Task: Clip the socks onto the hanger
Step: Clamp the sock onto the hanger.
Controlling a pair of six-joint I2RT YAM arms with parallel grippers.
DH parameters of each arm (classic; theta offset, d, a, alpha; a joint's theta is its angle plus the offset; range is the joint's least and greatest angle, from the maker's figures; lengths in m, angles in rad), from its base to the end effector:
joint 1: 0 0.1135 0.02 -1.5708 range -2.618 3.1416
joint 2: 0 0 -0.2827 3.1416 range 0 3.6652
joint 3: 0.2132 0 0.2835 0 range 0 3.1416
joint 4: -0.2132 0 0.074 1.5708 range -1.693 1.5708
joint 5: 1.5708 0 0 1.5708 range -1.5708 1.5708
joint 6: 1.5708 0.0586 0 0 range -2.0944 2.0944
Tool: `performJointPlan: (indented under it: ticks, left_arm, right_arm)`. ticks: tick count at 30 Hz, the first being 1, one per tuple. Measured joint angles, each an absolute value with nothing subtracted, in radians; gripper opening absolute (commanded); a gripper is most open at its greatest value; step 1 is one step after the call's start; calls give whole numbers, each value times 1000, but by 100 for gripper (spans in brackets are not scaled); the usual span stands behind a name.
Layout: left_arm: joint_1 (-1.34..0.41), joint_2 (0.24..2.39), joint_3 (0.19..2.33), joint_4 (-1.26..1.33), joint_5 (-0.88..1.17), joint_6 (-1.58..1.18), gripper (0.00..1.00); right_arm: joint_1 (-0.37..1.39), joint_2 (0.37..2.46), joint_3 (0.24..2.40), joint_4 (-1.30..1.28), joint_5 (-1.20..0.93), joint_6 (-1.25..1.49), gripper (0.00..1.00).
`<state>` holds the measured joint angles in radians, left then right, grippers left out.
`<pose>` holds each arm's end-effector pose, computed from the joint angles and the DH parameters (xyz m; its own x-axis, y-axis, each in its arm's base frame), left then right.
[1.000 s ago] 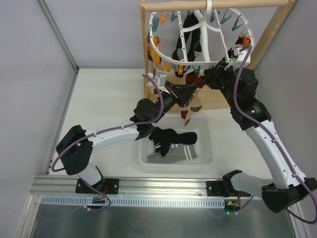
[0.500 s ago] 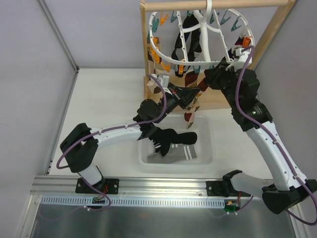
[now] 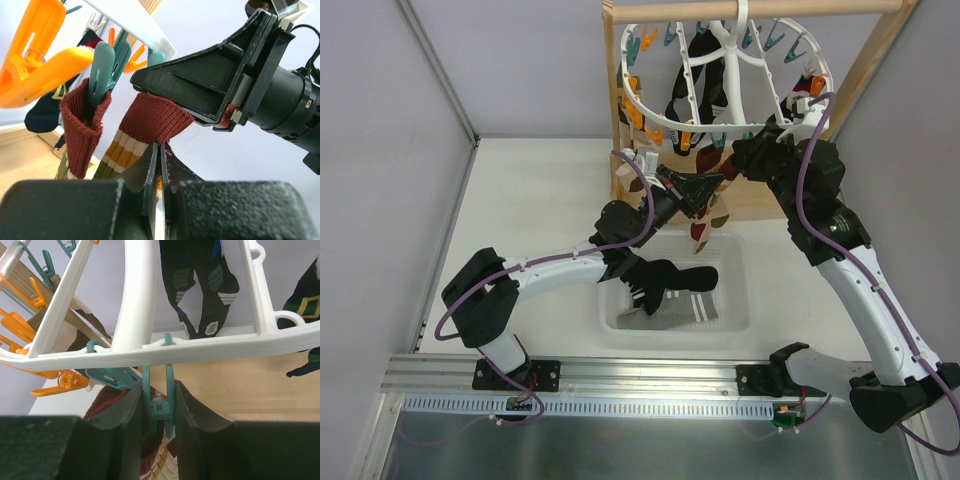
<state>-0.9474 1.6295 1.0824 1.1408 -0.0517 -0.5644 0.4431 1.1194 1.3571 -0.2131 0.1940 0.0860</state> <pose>0.2443 -0.3346 0.3769 -0.1444 -0.7142 -0.6849 0.8386 0.2790 -0.4678 0.2608 0.1113 0.4947 0.0010 0.0938 -0.9956 -0.2476 0.9646 0.0906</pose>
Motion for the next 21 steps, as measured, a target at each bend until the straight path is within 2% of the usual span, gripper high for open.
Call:
performJointPlan:
  ticks: [17,21]
  left_arm:
    - [-941,1647,1119,1147,-3,-564,0]
    - [-941,1658,1121,1146,-2,-565,0]
  right_arm:
    - [443,1120,1357,-214,181,85,1]
    - [443,1120,1358,-215,176,85,3]
